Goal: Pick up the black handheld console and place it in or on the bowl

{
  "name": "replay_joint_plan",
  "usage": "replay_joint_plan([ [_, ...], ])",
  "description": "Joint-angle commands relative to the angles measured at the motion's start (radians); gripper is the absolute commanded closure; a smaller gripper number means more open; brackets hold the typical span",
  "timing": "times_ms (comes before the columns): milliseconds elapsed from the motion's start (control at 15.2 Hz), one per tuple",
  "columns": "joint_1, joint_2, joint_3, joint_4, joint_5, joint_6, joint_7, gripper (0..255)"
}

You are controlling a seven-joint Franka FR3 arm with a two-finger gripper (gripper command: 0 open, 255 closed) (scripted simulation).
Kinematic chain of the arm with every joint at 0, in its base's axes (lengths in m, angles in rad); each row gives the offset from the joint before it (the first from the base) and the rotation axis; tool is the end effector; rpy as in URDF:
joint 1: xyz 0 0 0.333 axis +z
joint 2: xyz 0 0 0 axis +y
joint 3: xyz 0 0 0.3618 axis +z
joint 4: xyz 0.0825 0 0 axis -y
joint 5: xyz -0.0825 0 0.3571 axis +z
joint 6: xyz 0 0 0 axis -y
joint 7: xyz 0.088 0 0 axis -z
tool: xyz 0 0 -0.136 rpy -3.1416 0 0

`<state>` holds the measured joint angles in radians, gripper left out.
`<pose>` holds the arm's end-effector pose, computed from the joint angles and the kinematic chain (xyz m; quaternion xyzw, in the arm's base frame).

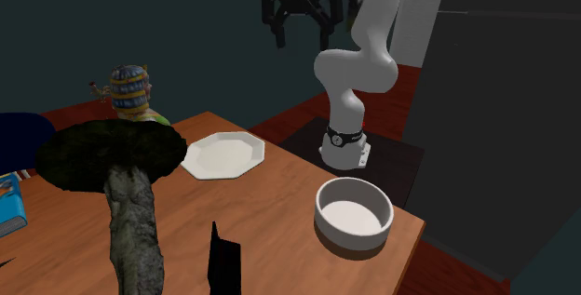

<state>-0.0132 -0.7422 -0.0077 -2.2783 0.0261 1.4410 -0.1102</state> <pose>0.2450 -0.0022 0.6066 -0.9977 -0.0468 0.0464 0.0186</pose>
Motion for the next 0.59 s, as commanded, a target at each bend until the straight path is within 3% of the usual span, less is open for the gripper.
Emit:
replay_joint_plan([
  [0,0.000,0.000,0.000,0.000,0.000,0.000,0.000,0],
  [528,0.025,0.186,-0.014,-0.067,-0.019,0.284,-0.089,0],
])
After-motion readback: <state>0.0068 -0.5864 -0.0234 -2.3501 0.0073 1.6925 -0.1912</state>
